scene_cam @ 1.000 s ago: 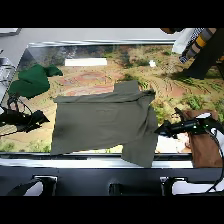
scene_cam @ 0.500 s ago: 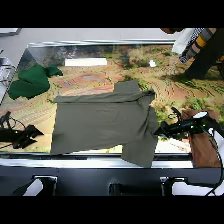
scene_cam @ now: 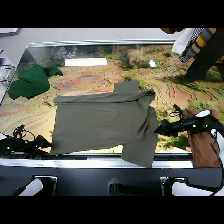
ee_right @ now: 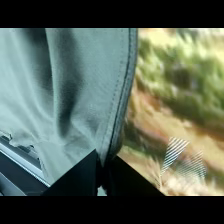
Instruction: Fold the clothes and pants, and hang the long-sleeved shirts on hangers.
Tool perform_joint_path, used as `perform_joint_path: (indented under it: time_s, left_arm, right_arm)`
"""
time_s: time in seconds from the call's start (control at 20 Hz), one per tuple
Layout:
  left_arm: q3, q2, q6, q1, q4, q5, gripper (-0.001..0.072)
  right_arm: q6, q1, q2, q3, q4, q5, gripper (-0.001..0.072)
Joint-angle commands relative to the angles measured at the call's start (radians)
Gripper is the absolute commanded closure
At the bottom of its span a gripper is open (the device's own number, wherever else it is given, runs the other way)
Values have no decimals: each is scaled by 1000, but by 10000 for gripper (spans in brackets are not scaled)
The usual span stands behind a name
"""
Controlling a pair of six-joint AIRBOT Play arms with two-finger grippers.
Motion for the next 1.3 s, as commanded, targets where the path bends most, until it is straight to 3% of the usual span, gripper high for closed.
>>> perform_joint_path:
  time_s: [0.0,0.3,0.4,0.5,0.6,0.8,0.95,1.1,1.25]
  left_arm:
    - [-14,-23,6,-1,-8,-8,173]
    - [-16,-51,17,-64,-8,-20,173]
    - [-16,-56,17,-83,-8,-17,211]
    - [-15,-58,17,-86,-8,-9,407]
    - [-14,-57,35,-89,-14,-2,687]
    - [1,-57,89,-90,-127,16,692]
    - [83,-52,84,-135,-143,35,694]
    - [278,-52,16,-217,-135,98,695]
    - [592,-52,-26,-284,-122,151,695]
  right_arm:
    - [4,1,3,1,7,10,680]
    - [4,1,29,1,11,6,680]
    - [4,1,56,1,11,-9,681]
    - [13,1,74,1,11,-12,681]
    - [19,1,78,1,21,8,681]
    - [-17,21,107,1,107,56,684]
    - [-19,153,181,14,148,-69,685]
    - [89,277,227,151,59,-234,685]
    - [208,349,236,440,-122,-274,685]
